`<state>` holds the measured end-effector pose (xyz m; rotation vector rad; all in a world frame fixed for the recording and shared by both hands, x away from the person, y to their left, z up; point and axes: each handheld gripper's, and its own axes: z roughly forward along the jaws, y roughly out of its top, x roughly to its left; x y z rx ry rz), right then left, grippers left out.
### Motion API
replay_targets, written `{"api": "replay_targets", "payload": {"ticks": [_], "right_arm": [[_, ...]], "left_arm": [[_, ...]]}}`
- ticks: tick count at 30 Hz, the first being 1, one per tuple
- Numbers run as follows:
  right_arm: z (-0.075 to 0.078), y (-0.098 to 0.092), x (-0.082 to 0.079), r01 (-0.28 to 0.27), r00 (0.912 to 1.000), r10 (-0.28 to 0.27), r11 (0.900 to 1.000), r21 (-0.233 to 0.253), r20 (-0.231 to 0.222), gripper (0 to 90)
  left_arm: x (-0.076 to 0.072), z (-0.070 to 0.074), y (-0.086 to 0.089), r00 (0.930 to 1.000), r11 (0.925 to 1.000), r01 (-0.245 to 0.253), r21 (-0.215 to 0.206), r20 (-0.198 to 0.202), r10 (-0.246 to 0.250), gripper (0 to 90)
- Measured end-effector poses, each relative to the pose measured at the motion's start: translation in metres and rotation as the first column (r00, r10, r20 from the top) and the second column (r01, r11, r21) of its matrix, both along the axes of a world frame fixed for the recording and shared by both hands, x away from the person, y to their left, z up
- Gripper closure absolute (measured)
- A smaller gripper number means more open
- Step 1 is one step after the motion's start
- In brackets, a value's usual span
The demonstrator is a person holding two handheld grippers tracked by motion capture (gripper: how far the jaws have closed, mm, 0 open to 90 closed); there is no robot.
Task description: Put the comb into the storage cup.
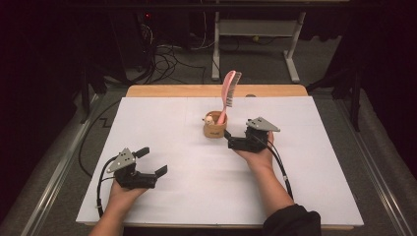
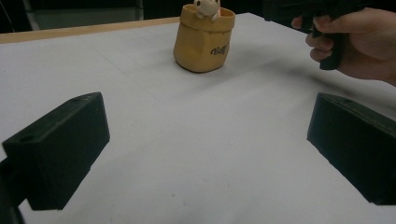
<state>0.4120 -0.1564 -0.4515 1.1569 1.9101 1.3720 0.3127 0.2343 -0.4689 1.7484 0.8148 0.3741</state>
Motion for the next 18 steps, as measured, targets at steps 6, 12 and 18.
{"api": "replay_targets", "payload": {"ticks": [6,12,18], "right_arm": [[-0.007,-0.011,-0.016,-0.01,0.9999,0.01,1.0,-0.015,-0.002,0.3],[-0.01,-0.022,-0.033,-0.022,0.9997,0.022,1.0,-0.022,0.002,0.3],[-0.01,-0.034,-0.053,-0.038,0.9991,0.038,0.999,-0.023,0.02,0.3]], "left_arm": [[0.0,0.001,0.003,0.9999,0.9999,-0.01,-0.002,0.0,0.01,0.0],[0.001,0.0,0.004,0.9999,0.9999,-0.01,0.001,-0.011,0.01,0.0],[0.0,0.0,0.003,1.0,1.0,-0.002,0.002,-0.01,0.002,0.0]]}}
